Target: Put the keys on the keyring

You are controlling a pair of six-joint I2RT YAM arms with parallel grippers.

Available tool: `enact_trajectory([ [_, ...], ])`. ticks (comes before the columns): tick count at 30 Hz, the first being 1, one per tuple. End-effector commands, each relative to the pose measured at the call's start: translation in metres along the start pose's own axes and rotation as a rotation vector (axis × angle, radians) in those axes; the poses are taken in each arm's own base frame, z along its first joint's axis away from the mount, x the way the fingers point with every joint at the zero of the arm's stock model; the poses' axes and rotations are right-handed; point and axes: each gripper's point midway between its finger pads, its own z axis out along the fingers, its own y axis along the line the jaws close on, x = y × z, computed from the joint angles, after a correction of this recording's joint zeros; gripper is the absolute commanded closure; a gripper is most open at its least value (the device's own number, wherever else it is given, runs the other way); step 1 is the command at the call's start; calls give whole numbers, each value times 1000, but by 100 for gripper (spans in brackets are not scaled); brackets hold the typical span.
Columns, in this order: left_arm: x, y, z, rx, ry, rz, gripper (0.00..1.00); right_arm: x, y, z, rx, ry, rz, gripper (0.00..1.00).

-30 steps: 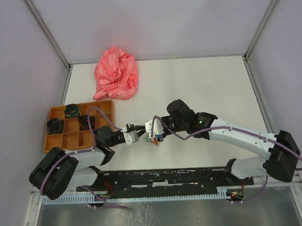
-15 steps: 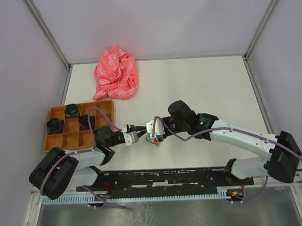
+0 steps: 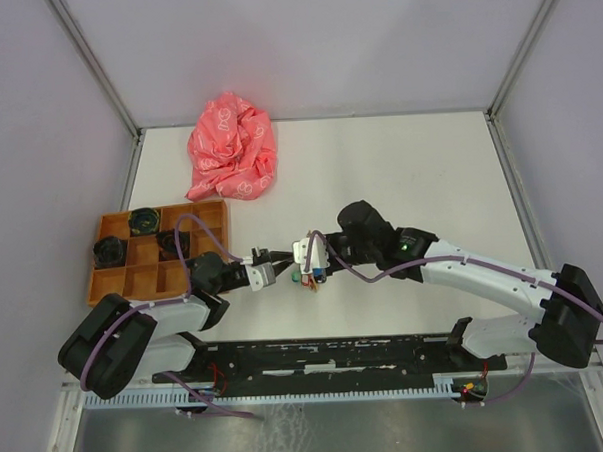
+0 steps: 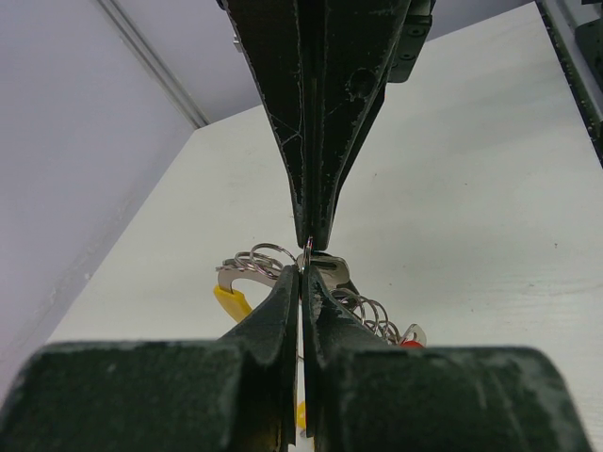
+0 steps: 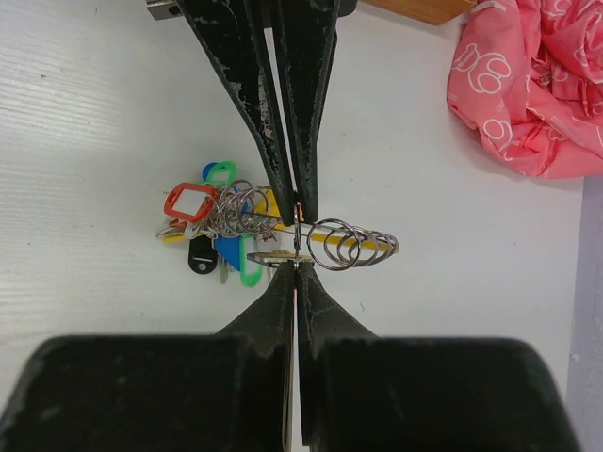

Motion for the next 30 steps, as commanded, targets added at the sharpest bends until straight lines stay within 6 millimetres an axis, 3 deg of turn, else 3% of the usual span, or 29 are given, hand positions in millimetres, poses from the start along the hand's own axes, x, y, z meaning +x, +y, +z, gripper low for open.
enact_trajectory([
  [1,-26,11,9,-3,-85,56,97,-46,-17,-6,56,-182,-31,99],
  [23,-28,6,11,22,-100,45,97,-61,-18,-3,39,-252,-48,99],
  [30,-24,12,9,-13,-66,26,97,-57,-21,-13,62,-218,-63,99],
])
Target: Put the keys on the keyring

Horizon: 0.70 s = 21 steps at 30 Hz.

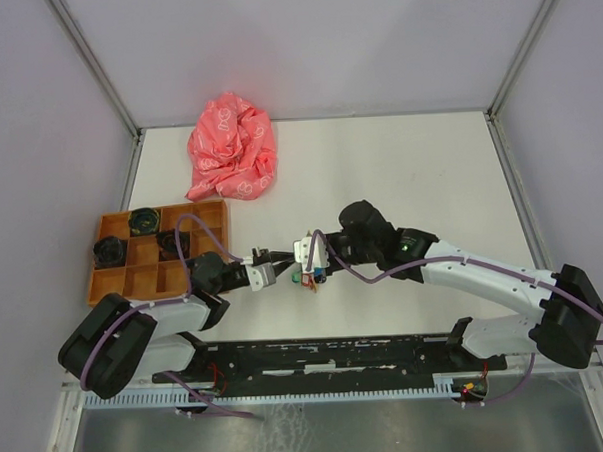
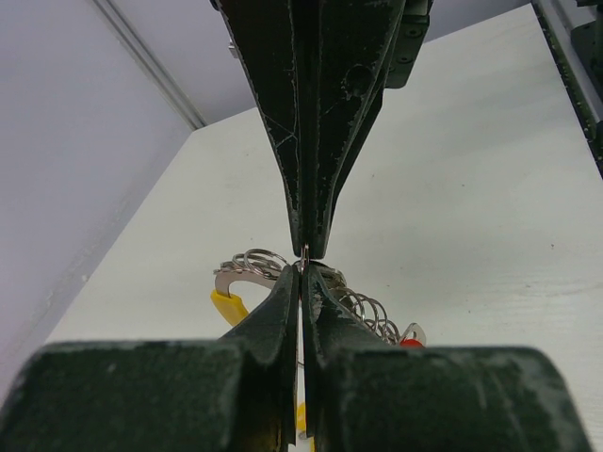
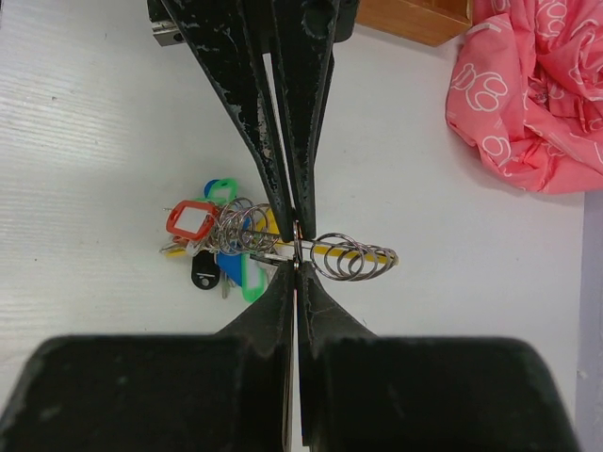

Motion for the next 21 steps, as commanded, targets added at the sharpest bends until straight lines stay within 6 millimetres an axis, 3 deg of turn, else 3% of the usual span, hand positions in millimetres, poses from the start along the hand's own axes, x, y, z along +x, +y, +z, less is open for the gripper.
enact_trajectory([
  [1,-22,13,9,-19,-52,27,97,-51,-21,-15,62,-163,-75,99],
  [8,-20,13,9,-11,-33,28,97,-52,-18,-17,36,-152,-53,99],
  [12,-23,13,8,-19,-51,28,97,-45,-19,-14,47,-123,-20,86],
  [17,-25,14,7,-30,-58,29,97,-28,-22,-24,95,-71,6,68],
  [21,-28,13,6,-23,-70,32,97,-15,-19,-27,103,-60,39,64],
])
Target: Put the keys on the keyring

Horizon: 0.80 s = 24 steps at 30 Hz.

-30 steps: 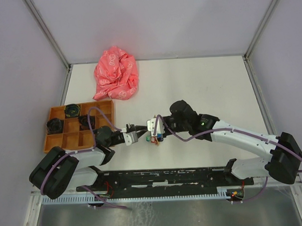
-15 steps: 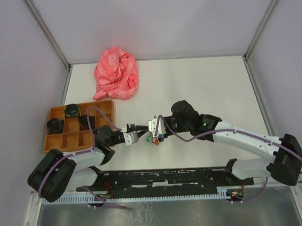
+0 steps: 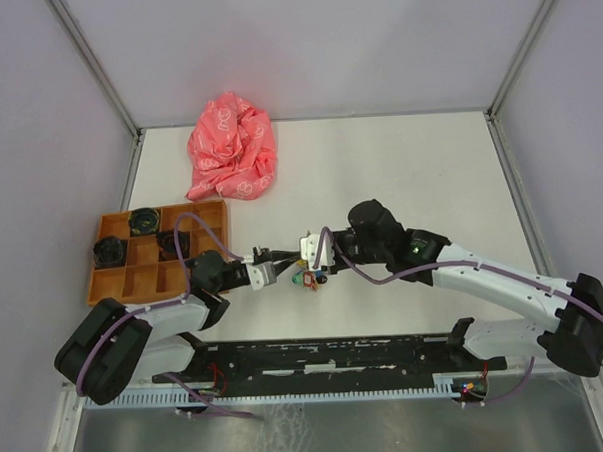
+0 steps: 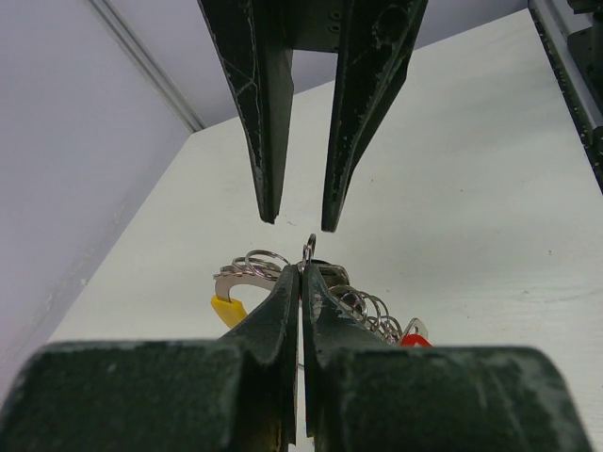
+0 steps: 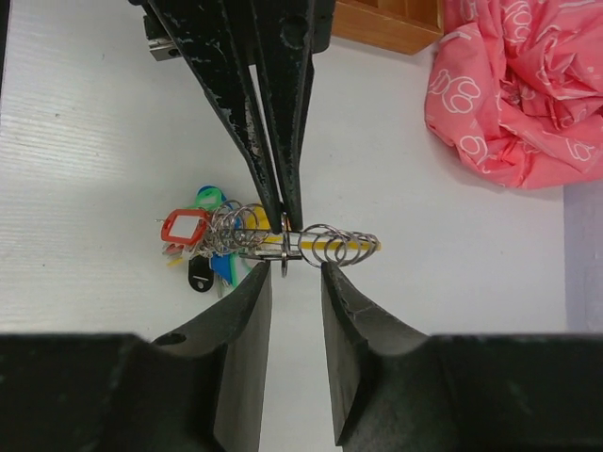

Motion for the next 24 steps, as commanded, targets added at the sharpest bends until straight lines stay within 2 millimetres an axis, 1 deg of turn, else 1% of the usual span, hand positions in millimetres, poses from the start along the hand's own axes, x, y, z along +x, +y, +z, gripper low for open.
enact_trajectory([
  [1,-25,10,4,-19,-78,39,97,-7,-15,-12,71,-47,25,64],
  [4,-26,9,4,-13,-81,38,97,-1,-13,-9,57,-47,41,64],
  [10,-27,9,5,-11,-87,38,97,2,-6,-1,13,-53,54,67],
  [17,-26,9,5,-9,-86,34,97,2,-2,5,-18,-67,67,69],
  [20,-27,9,6,-7,-89,34,97,1,-3,7,-13,-74,73,74],
  [24,-25,8,6,-4,-86,29,97,0,-4,9,-14,-77,75,90],
])
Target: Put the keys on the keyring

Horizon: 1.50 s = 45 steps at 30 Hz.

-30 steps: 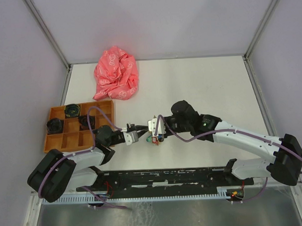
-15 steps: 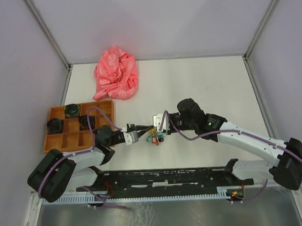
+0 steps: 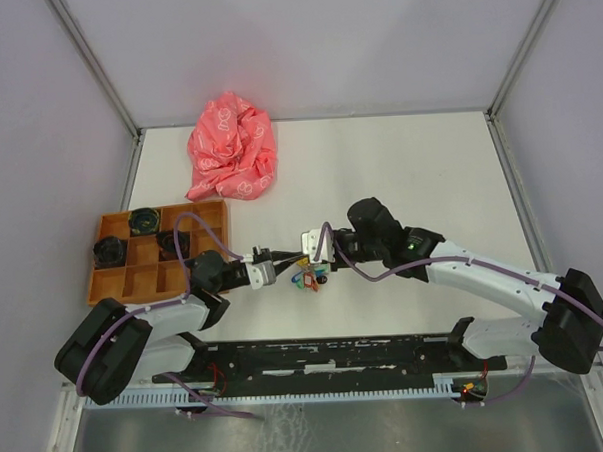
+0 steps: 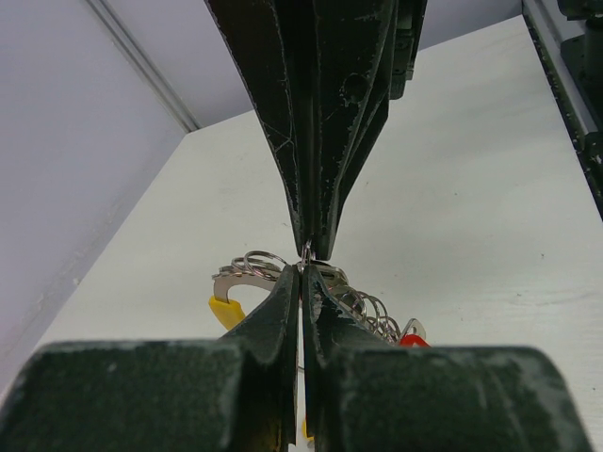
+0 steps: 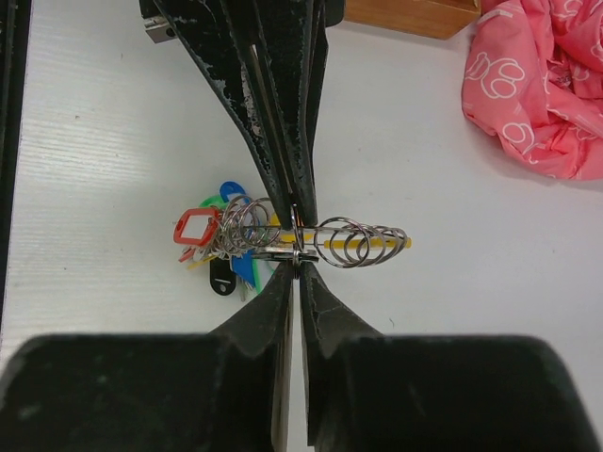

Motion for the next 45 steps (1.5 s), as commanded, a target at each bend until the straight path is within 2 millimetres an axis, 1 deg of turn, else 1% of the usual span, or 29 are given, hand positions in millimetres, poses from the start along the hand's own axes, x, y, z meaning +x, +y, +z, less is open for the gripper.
enact_trajectory([
  [1,-24,9,5,-8,-79,47,97,-17,-9,1,21,-65,-5,94],
  [2,-23,9,6,-6,-77,48,97,-19,-10,1,24,-73,-6,98],
  [3,-21,8,6,-4,-69,46,97,-22,-11,-1,26,-81,-5,99],
  [8,-15,9,7,3,-43,41,97,-35,-11,-6,17,-116,-4,99],
  [16,-8,7,9,20,-12,25,97,-47,-15,-12,10,-136,-20,99],
  [22,-6,5,12,39,-2,19,97,-49,-14,-11,0,-134,-23,99],
  [30,-1,5,15,50,25,6,97,-59,-16,-13,1,-142,-37,99],
  [37,3,6,16,48,56,-9,97,-61,-16,-11,-2,-122,-53,99],
  [45,5,7,16,43,69,-18,97,-57,-14,-9,-3,-89,-70,99],
])
